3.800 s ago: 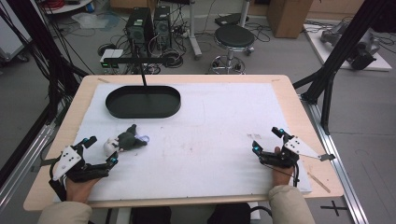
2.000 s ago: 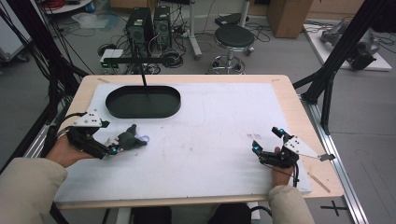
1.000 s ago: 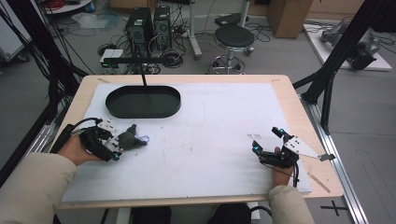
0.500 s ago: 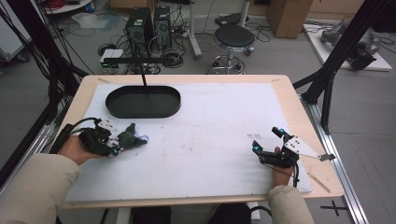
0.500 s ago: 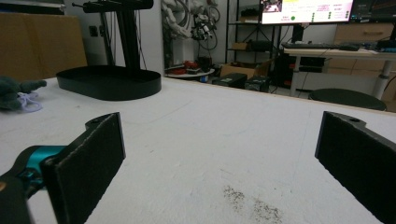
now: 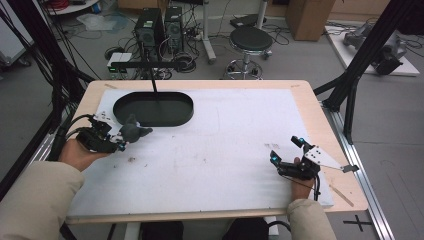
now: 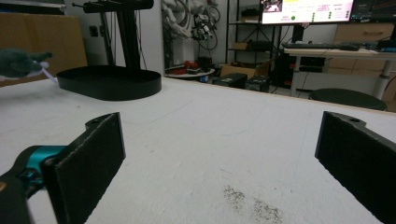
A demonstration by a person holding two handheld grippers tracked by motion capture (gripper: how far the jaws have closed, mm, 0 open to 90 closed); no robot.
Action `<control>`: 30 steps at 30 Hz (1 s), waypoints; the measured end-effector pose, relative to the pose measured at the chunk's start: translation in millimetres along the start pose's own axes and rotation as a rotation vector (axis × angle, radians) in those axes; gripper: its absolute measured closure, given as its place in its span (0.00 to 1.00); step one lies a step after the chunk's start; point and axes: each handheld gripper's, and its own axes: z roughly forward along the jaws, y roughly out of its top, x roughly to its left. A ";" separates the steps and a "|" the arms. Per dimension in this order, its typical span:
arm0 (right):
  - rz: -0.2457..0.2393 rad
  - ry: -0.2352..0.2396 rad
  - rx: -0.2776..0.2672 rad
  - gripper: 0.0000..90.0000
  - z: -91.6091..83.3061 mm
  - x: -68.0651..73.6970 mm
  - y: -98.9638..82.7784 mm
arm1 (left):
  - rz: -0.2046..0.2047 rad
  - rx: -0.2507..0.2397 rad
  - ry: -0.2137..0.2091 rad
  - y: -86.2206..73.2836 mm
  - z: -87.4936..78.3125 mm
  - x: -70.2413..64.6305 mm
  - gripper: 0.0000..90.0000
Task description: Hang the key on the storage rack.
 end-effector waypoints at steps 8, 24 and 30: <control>-0.002 0.001 0.000 0.01 0.1 -0.1 0.0 | -0.094 -0.065 0.052 21.7 -12.2 7.0 0.64; -0.008 0.003 -0.003 0.01 0.3 -0.4 0.0 | -0.186 -0.137 0.129 68.4 -32.9 20.8 0.64; -0.006 0.003 -0.004 0.01 0.4 -0.2 0.0 | -0.198 -0.152 0.148 85.2 -37.7 23.1 0.64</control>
